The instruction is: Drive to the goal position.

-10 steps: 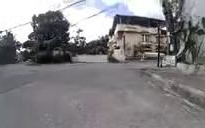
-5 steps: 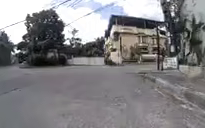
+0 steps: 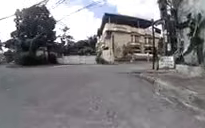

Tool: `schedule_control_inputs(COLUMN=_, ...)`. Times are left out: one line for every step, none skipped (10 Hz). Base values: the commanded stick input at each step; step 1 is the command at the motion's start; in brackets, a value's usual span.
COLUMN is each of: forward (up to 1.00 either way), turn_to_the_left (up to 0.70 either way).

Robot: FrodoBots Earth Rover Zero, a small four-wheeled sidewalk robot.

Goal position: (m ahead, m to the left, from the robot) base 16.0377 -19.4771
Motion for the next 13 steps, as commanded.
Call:
schedule_control_inputs(forward=1.0, turn_to_the_left=0.0)
schedule_control_inputs(forward=1.0, turn_to_the_left=0.0)
schedule_control_inputs(forward=1.0, turn_to_the_left=0.0)
schedule_control_inputs(forward=1.0, turn_to_the_left=0.0)
schedule_control_inputs(forward=1.0, turn_to_the_left=0.0)
schedule_control_inputs(forward=1.0, turn_to_the_left=0.0)
schedule_control_inputs(forward=1.0, turn_to_the_left=0.0)
schedule_control_inputs(forward=1.0, turn_to_the_left=0.0)
schedule_control_inputs(forward=1.0, turn_to_the_left=0.0)
schedule_control_inputs(forward=1.0, turn_to_the_left=0.0)
schedule_control_inputs(forward=1.0, turn_to_the_left=0.0)
schedule_control_inputs(forward=1.0, turn_to_the_left=0.0)
schedule_control_inputs(forward=1.0, turn_to_the_left=0.0)
